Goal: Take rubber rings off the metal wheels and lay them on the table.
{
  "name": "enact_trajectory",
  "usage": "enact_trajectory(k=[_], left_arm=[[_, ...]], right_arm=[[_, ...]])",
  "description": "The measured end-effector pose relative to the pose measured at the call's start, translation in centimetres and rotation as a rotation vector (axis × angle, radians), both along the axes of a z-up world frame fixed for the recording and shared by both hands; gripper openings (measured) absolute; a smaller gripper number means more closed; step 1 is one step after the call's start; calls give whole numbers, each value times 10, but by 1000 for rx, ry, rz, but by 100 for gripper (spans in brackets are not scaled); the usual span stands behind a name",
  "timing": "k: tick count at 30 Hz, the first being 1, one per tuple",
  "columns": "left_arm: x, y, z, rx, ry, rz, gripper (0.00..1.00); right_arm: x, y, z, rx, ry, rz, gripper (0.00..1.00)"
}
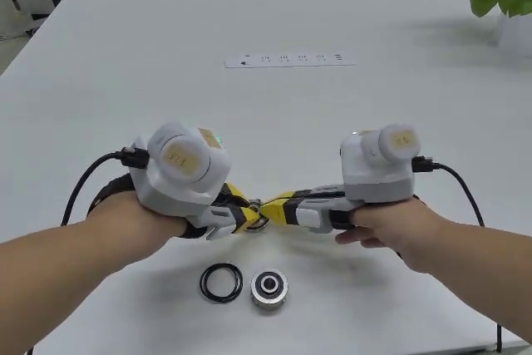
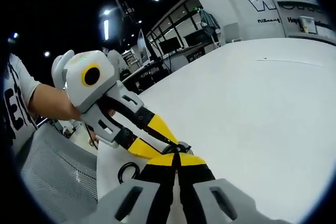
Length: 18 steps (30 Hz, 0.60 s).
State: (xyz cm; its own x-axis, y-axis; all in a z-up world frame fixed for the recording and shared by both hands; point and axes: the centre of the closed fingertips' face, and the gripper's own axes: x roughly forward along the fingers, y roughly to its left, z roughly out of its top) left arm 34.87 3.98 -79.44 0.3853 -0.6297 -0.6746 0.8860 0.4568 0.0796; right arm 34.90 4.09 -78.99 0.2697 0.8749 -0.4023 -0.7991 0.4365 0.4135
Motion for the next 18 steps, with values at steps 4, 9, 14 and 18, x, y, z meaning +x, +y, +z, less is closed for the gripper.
enact_trajectory(k=[4, 9, 14, 18], left_arm=[[0, 0, 0, -1, 0, 4, 12], [0, 0, 0, -3, 0, 5, 12], [1, 0, 0, -6, -1, 8, 12], [1, 0, 0, -10, -1, 7, 13]], right_arm=[[-1, 3, 1, 1, -7, 7, 0], [-2, 8, 6, 21, -9, 13, 0], [-1, 6, 3, 7, -14, 7, 0], [0, 5, 2, 6, -15, 3, 0]])
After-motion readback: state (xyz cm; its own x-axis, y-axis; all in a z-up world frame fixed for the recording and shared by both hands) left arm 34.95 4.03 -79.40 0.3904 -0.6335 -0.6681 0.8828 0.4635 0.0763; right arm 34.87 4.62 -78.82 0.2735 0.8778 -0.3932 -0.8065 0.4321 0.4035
